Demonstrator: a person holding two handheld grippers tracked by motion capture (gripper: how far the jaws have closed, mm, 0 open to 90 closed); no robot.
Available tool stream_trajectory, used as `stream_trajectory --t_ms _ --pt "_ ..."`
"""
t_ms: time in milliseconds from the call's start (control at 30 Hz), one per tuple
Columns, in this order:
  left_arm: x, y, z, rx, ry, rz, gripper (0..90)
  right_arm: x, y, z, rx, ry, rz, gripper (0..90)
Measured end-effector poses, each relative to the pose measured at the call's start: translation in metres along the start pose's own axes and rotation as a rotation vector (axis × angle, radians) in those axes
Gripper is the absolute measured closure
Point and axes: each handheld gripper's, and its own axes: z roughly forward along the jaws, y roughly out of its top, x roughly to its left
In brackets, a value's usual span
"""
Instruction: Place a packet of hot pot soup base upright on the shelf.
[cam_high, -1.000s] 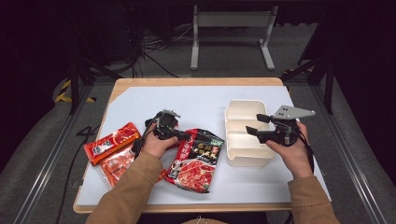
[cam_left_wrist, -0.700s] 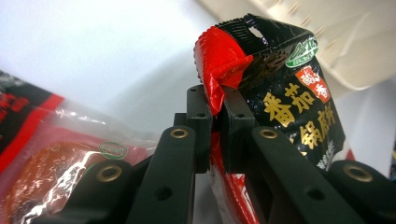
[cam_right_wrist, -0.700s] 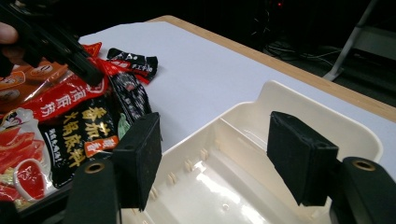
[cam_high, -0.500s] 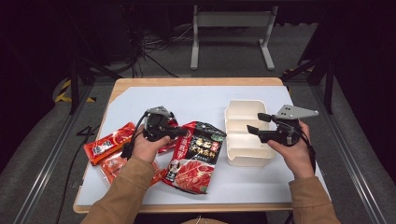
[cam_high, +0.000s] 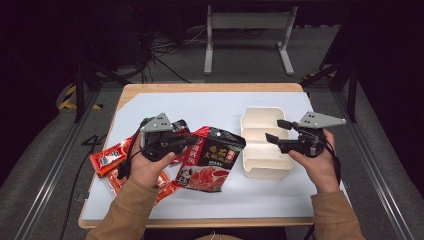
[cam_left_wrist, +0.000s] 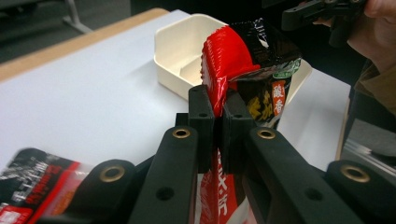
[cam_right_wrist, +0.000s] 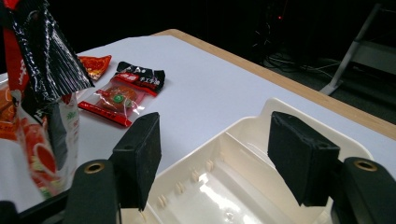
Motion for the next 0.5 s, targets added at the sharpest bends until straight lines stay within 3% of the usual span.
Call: stream_trajectory --t_ms 67,300,500 --pt "-0.003 0.001 -0.004 -0.025 0.018 0.015 85.5 0.002 0.002 -0.002 -0.002 0.006 -0.002 34.9" --pt "-0.004 0.0 -0.01 -0.09 0.055 0.01 85.6 0.006 0.005 -0.004 -0.007 0.023 -0.001 34.9" --pt "-0.005 0.0 -0.014 -0.123 0.086 0.013 85.4 0.013 0.013 -0.008 -0.017 0.054 0.009 35.0"
